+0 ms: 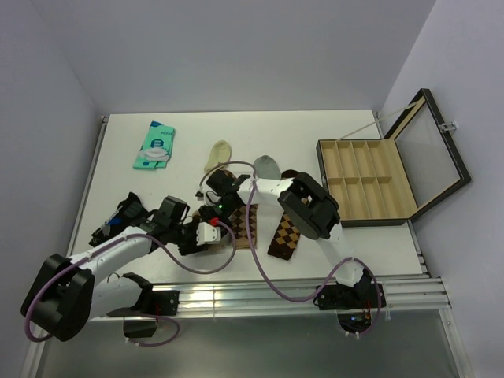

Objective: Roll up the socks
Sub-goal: Roll the sock at the center of the board.

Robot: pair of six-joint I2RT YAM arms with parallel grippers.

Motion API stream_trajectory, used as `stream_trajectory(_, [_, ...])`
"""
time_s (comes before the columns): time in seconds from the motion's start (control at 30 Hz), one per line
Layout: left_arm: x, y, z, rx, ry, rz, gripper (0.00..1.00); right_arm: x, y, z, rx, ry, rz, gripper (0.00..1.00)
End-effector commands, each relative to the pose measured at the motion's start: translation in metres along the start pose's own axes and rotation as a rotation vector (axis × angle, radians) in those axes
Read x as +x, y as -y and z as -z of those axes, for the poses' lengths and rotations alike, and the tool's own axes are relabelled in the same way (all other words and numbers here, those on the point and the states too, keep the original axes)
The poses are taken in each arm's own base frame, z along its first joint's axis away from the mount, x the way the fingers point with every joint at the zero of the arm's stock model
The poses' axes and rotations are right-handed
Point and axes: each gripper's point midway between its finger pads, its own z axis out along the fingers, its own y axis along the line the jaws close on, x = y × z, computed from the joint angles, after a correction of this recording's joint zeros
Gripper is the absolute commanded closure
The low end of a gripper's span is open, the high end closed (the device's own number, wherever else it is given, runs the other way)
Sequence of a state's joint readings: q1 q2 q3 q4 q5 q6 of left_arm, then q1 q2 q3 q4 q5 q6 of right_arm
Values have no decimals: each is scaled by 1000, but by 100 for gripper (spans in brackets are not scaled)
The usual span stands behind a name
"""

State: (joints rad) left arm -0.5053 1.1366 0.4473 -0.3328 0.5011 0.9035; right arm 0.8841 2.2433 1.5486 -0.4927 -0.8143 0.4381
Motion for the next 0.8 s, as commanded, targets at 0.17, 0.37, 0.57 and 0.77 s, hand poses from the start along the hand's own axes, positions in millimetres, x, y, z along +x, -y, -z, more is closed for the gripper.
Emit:
stream_trajectory(0.17, [0,1,-11,34,-15,25,67,3,1,-4,14,58,-50,86])
stream_trajectory(0.37, [1,4,-14,68,-30,45,100,-8,0,11,72,185,-28,56])
stream_trajectory(0.57, [1,14,-13,123,-30,53,100,-10,3,31,111,333,-1,36])
stream_trajectory(0.77, [-5,19,-8,190,-26,59,100,-12,10,67,199,520,2,29])
